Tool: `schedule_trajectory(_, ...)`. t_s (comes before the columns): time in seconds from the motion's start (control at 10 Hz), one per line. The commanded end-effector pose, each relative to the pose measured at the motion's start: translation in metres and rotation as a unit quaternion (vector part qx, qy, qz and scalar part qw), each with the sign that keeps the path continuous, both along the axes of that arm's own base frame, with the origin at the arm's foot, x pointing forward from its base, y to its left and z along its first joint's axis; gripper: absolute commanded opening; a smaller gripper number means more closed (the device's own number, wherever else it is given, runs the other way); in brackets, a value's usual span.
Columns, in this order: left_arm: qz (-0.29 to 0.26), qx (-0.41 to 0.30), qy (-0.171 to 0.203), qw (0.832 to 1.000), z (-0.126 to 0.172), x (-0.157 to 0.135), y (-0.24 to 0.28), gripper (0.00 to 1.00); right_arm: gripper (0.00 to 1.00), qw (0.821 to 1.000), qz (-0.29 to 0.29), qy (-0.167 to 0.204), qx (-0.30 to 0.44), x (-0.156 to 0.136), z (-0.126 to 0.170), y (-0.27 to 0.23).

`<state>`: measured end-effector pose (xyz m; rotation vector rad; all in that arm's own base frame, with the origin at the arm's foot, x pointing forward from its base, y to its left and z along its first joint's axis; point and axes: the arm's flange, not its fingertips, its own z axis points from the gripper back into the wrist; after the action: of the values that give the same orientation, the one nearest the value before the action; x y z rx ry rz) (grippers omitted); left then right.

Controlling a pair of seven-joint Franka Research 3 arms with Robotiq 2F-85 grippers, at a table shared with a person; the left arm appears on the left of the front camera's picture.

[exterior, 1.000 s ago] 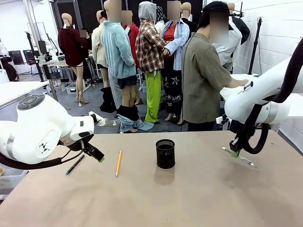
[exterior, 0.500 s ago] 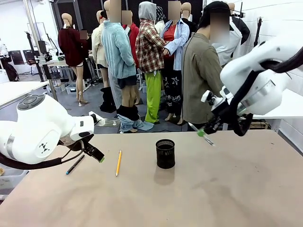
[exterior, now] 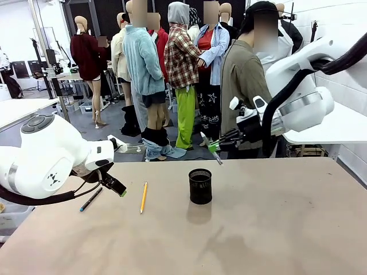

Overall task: Place the pens into the pen holder.
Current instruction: Pick up a writing instrument from the table and place it into the Pen holder.

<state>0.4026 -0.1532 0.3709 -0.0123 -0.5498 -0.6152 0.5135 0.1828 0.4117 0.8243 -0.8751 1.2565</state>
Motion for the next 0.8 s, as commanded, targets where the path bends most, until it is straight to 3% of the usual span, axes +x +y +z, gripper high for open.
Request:
schedule_trajectory(0.0, 0.002, -0.002, 0.0, 1.0, 0.0, 0.0, 0.002, 1.0, 0.0, 0.999, 0.008, 0.004, 0.042, 0.016, -0.008, 0.01)
schedule_trajectory(0.3, 0.002, -0.002, 0.0, 1.0, 0.0, 0.0, 0.002, 1.0, 0.0, 0.999, 0.009, 0.025, 0.045, 0.034, -0.025, 0.037)
schedule_trajectory(0.4, 0.002, -0.002, 0.0, 1.0, 0.0, 0.0, 0.002, 1.0, 0.0, 0.999, 0.004, 0.016, 0.047, 0.037, -0.033, 0.039)
schedule_trajectory(0.7, 0.002, -0.002, 0.0, 1.0, 0.0, 0.0, 0.002, 1.0, 0.0, 0.997, 0.021, 0.055, 0.045, 0.043, -0.05, 0.051)
